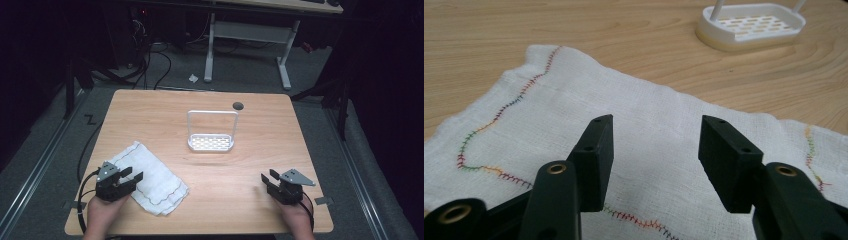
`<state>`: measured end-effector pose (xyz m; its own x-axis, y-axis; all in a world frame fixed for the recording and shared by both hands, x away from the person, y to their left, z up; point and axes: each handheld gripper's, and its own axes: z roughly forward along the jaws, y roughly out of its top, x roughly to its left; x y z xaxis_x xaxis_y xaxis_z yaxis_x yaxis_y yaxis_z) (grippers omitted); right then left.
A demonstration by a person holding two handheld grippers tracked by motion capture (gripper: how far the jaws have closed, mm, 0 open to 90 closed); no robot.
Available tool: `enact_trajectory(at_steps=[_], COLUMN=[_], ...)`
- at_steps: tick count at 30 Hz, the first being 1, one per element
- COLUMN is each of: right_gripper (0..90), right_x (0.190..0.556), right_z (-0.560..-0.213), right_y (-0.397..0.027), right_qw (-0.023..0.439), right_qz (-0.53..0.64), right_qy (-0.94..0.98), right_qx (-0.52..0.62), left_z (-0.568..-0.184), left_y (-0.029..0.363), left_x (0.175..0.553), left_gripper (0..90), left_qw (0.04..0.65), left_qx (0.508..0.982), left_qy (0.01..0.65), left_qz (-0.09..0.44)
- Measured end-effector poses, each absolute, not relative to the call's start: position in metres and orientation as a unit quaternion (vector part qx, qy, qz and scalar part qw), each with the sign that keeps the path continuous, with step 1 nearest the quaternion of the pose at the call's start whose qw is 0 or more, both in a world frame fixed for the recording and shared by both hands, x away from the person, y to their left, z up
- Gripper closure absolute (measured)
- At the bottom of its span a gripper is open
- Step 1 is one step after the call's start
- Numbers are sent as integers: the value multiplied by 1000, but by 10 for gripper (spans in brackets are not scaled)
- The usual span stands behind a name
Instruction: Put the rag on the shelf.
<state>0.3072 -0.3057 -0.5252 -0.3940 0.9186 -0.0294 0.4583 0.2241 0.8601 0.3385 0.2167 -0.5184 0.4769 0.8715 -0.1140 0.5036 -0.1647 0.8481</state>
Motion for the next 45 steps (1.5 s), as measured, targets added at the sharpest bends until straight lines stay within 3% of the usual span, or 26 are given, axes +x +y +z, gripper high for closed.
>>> enact_trajectory(at_steps=[11,12,14,20,29,36,41,45], right_gripper=[585,585,584,583,583,583,584,592], right_x=[300,302,303,303,303,304,303,303], right_z=[-527,-527,-527,-527,-526,-527,-527,-528], right_y=[-317,-316,-315,-314,-314,-310,-301,-294], right_qw=[269,268,266,265,261,255,252,245], right_qz=[418,417,418,419,426,426,425,426], right_qy=[719,722,724,725,721,726,733,739], right_qx=[485,483,480,478,480,475,467,461], left_z=[-517,-516,-512,-521,-537,-540,-538,-539], left_y=[210,211,215,214,166,99,39,25], left_x=[343,342,340,344,337,315,302,300], left_gripper=[480,591,713,900,900,900,900,900], left_qw=[442,442,452,419,390,427,417,422], left_qx=[733,731,720,737,795,826,874,877], left_qy=[469,472,479,496,434,355,231,218], left_qz=[219,217,218,187,164,96,90,80])
